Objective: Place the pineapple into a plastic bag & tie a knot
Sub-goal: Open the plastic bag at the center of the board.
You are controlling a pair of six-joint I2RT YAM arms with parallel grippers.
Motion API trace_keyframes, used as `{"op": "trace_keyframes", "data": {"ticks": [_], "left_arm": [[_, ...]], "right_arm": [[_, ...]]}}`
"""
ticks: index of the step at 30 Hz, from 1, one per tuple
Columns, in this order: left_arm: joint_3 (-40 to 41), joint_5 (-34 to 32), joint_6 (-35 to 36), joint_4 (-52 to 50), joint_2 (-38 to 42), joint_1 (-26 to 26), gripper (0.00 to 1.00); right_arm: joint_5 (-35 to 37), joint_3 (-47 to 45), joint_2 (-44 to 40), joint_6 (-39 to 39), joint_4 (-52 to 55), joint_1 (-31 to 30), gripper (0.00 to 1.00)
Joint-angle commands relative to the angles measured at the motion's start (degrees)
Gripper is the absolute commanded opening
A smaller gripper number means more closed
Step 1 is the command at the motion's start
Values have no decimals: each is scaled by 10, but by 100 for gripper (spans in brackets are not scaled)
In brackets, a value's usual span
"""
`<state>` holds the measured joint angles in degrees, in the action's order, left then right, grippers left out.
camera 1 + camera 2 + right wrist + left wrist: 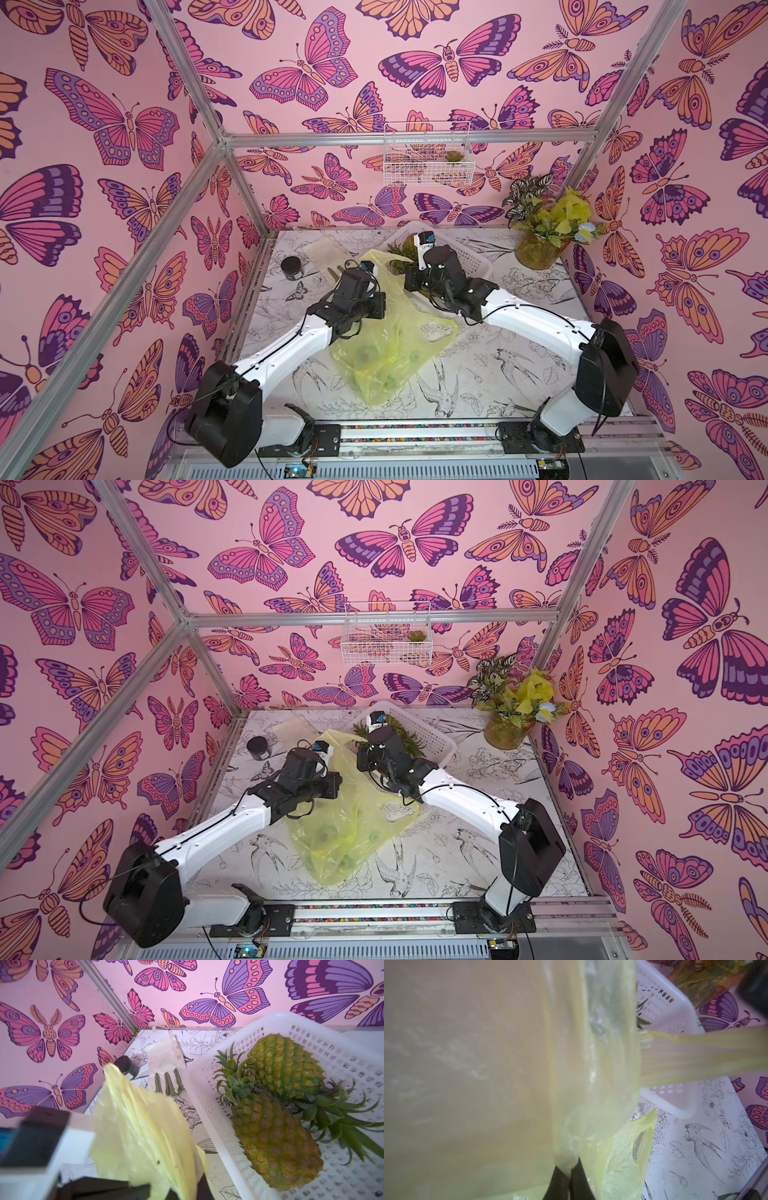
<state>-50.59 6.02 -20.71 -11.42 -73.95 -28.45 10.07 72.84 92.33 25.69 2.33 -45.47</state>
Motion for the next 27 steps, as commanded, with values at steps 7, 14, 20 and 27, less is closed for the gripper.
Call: {"op": "trace_keyframes", "data": {"ticks": [7, 14, 20, 27], "left_arm": [[-34, 271, 209, -141, 74, 189, 0], [-57, 347, 242, -153, 40, 231, 0], [-60, 364, 249, -151, 32, 240, 0], [-45, 413, 264, -147, 42, 242, 0]], "right_arm": [[-75, 1, -6, -107, 88, 21, 7], [-235, 7, -49, -85, 136, 96, 77], [-336, -123, -198, -155, 133, 135, 84], [-316, -314, -309, -88, -12, 134, 80]]}}
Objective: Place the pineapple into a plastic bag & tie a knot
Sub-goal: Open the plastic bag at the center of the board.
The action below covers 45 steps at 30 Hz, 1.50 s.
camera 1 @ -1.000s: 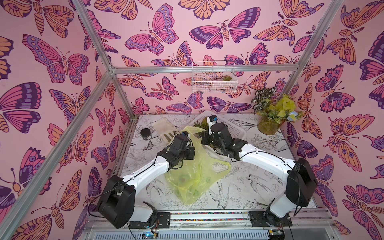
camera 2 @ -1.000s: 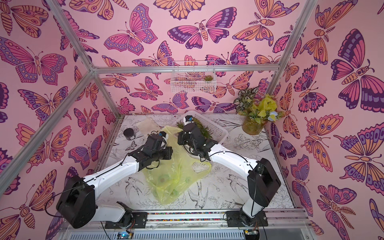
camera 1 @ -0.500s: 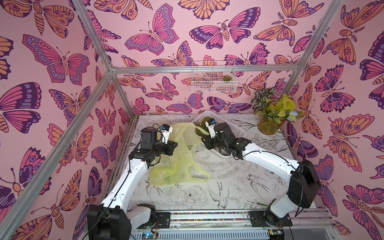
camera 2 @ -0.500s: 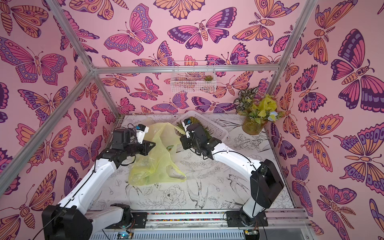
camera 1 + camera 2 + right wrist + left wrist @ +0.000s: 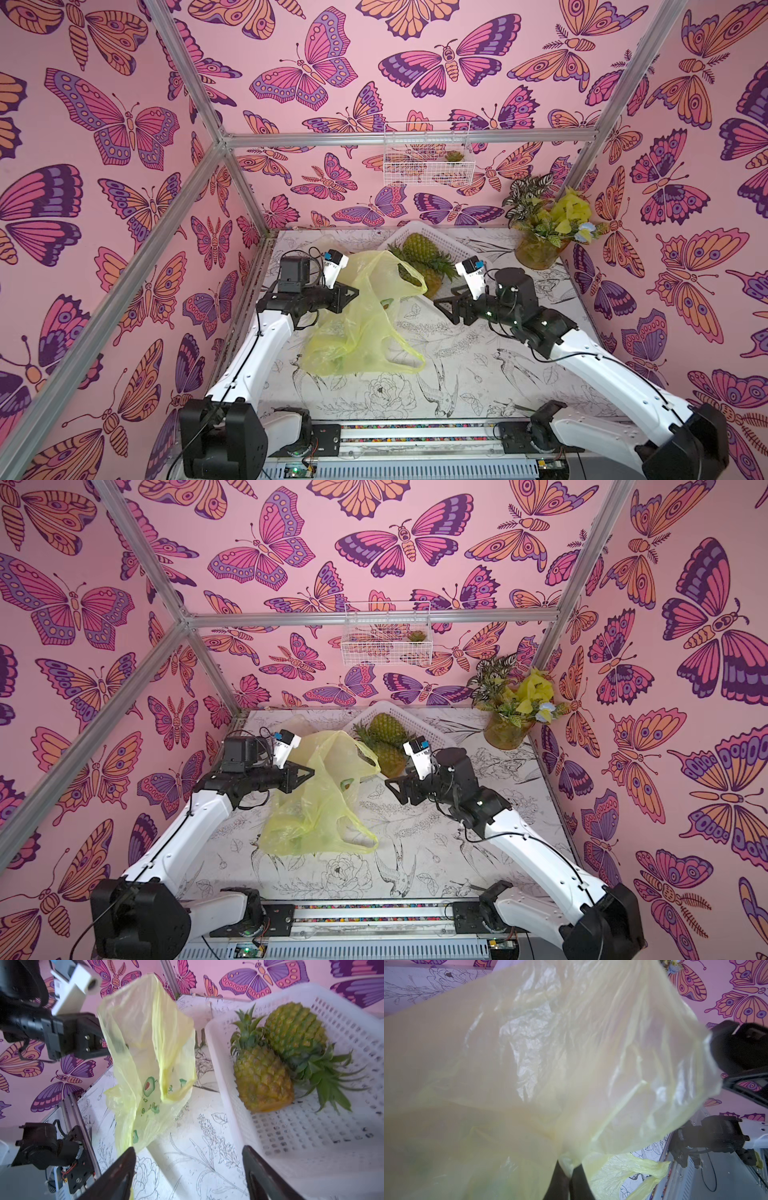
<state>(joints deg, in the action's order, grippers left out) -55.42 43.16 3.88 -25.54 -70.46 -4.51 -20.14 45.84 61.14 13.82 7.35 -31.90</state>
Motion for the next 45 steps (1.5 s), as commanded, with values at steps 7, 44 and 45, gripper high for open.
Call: {"op": "trace_keyframes", "data": {"ticks": [7, 44, 45], "left_arm": [[15, 63, 22, -5, 19, 3, 0], [83, -394, -407, 17, 189, -335, 76], [80, -408, -415, 20, 174, -351, 76]], "right_arm": [[-35, -59, 68, 54, -197, -21, 87], [262, 223, 252, 214, -6, -181, 0], [262, 229, 252, 218, 1, -183, 0]]}}
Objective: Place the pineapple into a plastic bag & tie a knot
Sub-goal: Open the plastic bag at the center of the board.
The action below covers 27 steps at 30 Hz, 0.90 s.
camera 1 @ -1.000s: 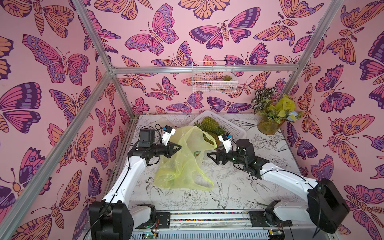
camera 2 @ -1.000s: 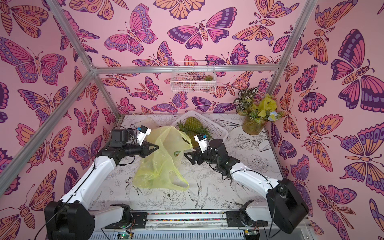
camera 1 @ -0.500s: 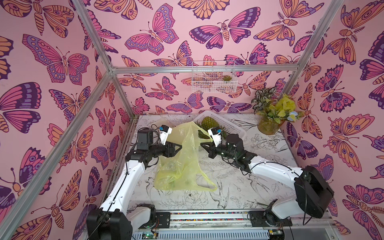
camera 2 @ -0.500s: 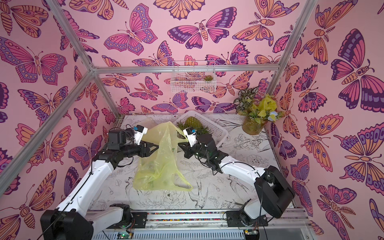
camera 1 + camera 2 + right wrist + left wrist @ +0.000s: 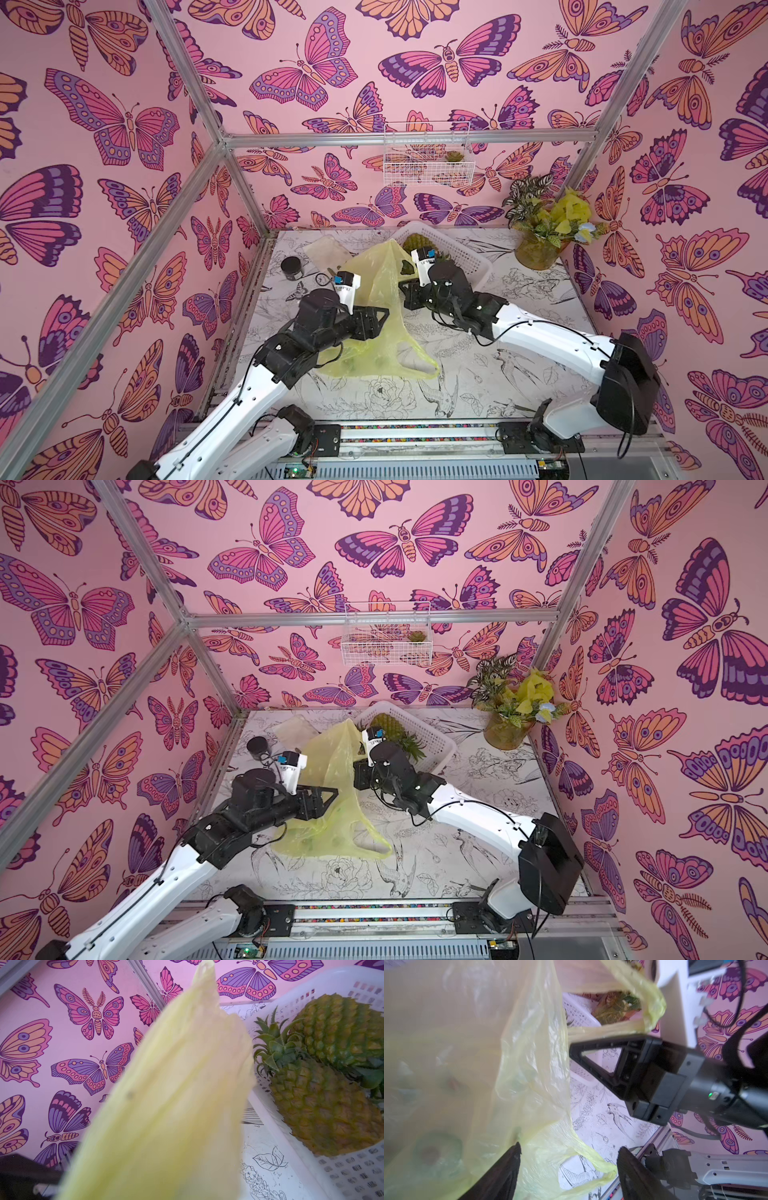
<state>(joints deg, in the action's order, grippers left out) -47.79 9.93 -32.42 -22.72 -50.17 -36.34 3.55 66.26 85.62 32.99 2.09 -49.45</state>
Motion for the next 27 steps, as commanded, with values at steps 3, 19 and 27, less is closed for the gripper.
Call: {"op": "trace_keyframes", "data": {"ticks": [3, 19, 27], "left_arm": [[-17, -103, -53, -8, -72, -63, 77], [-20, -148, -24, 90, -175, -80, 91], [-12, -262, 4, 89, -177, -83, 34]], "right_arm": [[19, 33, 8, 38, 62, -11, 0], [44, 45, -9, 100, 64, -47, 0], [56, 47, -21, 100, 89, -48, 0]]}}
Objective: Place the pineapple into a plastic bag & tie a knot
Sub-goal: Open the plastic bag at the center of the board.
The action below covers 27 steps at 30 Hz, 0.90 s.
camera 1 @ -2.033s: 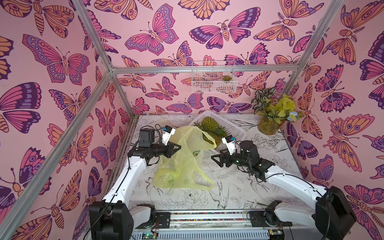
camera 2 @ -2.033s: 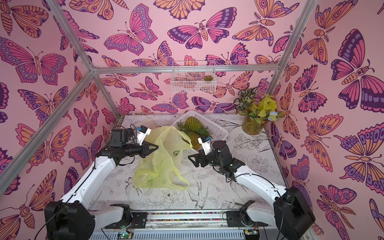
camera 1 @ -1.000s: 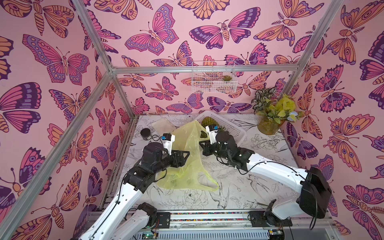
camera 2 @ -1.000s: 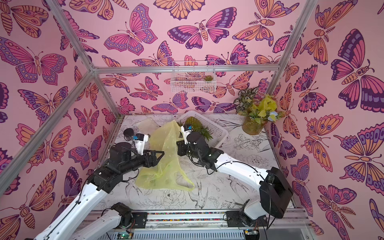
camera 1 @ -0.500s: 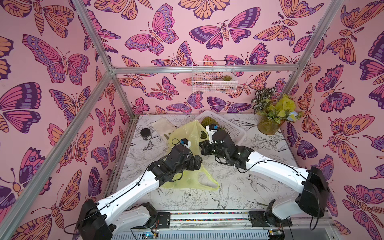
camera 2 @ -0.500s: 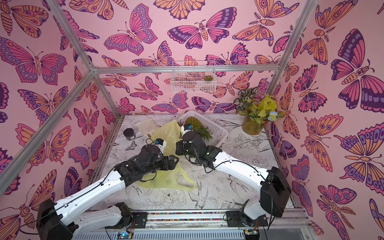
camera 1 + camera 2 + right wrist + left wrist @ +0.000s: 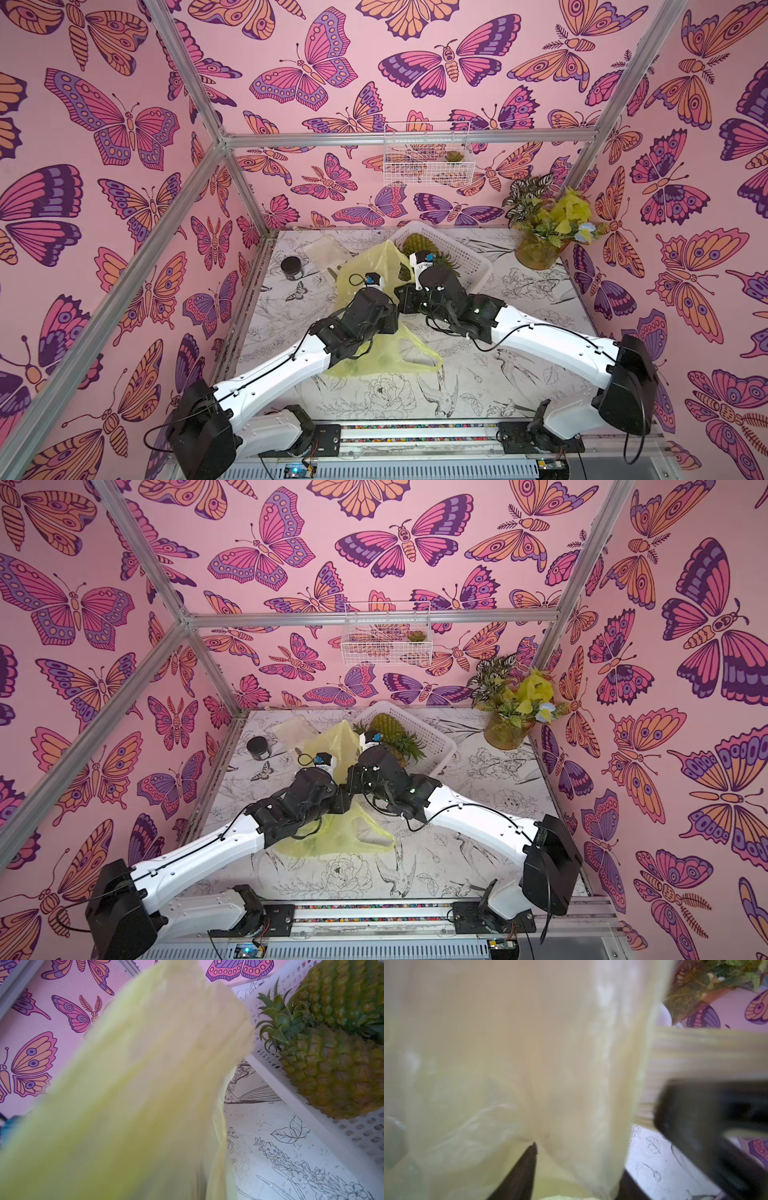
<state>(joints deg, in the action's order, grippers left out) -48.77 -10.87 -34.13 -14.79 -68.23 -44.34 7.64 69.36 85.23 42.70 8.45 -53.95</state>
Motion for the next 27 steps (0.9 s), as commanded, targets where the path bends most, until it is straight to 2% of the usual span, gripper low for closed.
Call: {"op": "trace_keyframes", "data": {"ticks": [1, 4, 5, 9, 14, 16, 18, 21, 24, 27], "left_arm": [[-3, -56, 27, 10, 9, -4, 27], [0, -59, 44, 7, 29, -5, 3], [3, -65, 45, 2, 38, -5, 0], [7, -65, 46, -49, 84, -2, 0], [10, 66, 35, -102, 142, 62, 0], [19, 121, 25, -108, 161, 107, 0], [27, 159, 15, -111, 173, 147, 0], [31, 199, 14, -113, 172, 185, 0], [32, 203, 15, -120, 166, 204, 0], [31, 181, 5, -118, 161, 214, 0]], "right_arm": [[21, 16, -18, -5, 31, -3, 0], [46, 17, -21, -47, 46, -2, 0], [55, 18, -22, -70, 54, -1, 0], [61, 8, -19, -174, 74, 21, 0], [-11, 6, 8, -221, 64, 77, 0], [-41, 19, 25, -223, 63, 95, 10], [-75, 38, 42, -226, 66, 107, 31], [-109, 67, 44, -252, 91, 113, 54], [-161, 72, 22, -285, 121, 126, 69], [-222, 57, -34, -327, 170, 154, 78]]}}
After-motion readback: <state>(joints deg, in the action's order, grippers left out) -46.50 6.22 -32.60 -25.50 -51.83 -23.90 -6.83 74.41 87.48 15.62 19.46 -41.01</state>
